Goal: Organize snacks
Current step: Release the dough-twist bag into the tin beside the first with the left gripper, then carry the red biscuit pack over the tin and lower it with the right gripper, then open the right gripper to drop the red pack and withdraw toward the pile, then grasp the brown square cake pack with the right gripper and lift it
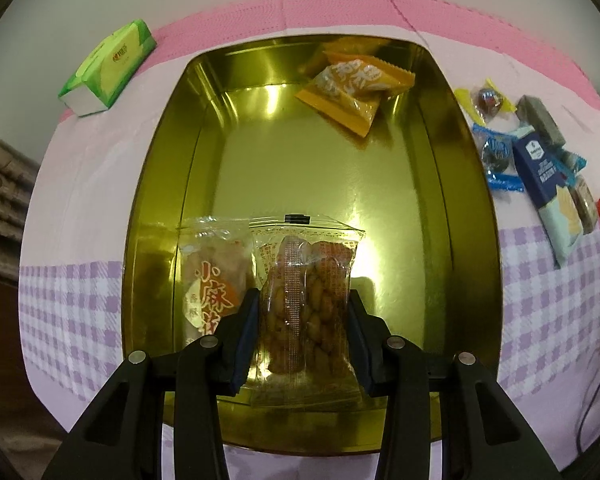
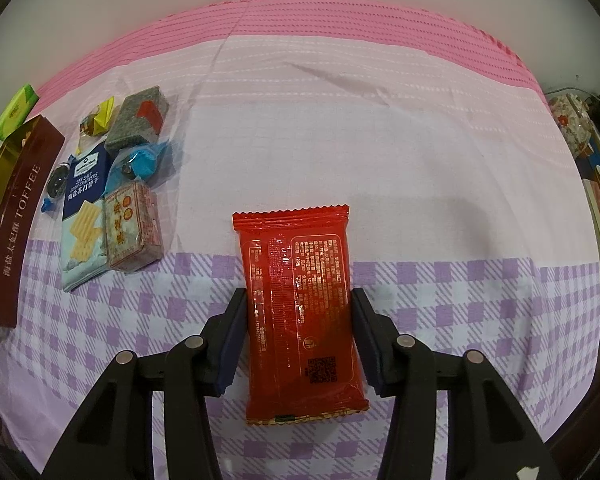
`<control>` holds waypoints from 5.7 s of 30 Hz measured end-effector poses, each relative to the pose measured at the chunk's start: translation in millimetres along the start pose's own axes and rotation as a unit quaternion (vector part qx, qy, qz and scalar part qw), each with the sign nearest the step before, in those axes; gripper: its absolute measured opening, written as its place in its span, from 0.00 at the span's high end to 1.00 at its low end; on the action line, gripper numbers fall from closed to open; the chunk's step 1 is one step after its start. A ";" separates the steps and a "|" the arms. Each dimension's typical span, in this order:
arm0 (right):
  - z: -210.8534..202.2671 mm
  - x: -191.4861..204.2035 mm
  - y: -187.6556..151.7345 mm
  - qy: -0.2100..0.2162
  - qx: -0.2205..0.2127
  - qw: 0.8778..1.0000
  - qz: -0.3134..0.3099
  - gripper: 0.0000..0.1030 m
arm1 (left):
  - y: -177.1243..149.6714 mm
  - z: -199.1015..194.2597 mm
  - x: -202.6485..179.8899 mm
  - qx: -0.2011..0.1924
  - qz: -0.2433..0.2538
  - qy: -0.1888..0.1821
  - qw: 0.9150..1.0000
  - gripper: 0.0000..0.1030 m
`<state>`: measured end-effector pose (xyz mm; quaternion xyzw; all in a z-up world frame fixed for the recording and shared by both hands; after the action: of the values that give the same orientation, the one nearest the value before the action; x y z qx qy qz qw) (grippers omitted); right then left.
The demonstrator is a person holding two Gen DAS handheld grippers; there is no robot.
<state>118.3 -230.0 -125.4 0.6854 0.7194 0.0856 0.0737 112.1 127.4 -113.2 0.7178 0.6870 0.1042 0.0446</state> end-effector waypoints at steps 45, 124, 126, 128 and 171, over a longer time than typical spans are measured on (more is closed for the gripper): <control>-73.5 124.8 31.0 0.108 -0.057 0.992 0.015 0.61 | -33.2 -71.1 101.4 -0.133 -0.149 0.030 0.979 0.25; -49.2 301.4 34.2 0.119 -0.059 0.985 -0.107 0.51 | -59.3 -55.5 130.1 -0.106 -0.227 0.022 0.968 0.23; -57.1 292.7 36.4 0.126 -0.067 0.984 -0.103 0.51 | -59.4 -55.3 130.1 -0.105 -0.227 0.022 0.968 0.23; -64.3 283.5 39.5 0.127 -0.073 0.984 -0.104 0.48 | -59.0 -55.0 129.9 -0.105 -0.226 0.021 0.968 0.23; -8.8 97.0 37.8 0.082 -0.061 0.990 -0.098 0.73 | -30.0 -78.8 40.4 -0.097 -0.154 -0.002 0.983 0.23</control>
<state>148.3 -131.6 -107.3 0.5961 0.7804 0.1776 0.0643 67.6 162.9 -39.0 0.5959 0.7758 0.1605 0.1313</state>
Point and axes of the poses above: each gripper's, at about its wrist camera, not at the fingertips, and z roughly the way its jaws point, x to its left, y to its top, the point moved 6 cm from there along z, roughly the way its jaws point, and after that the axes turned 3 degrees about x, right-handed, at the moved point
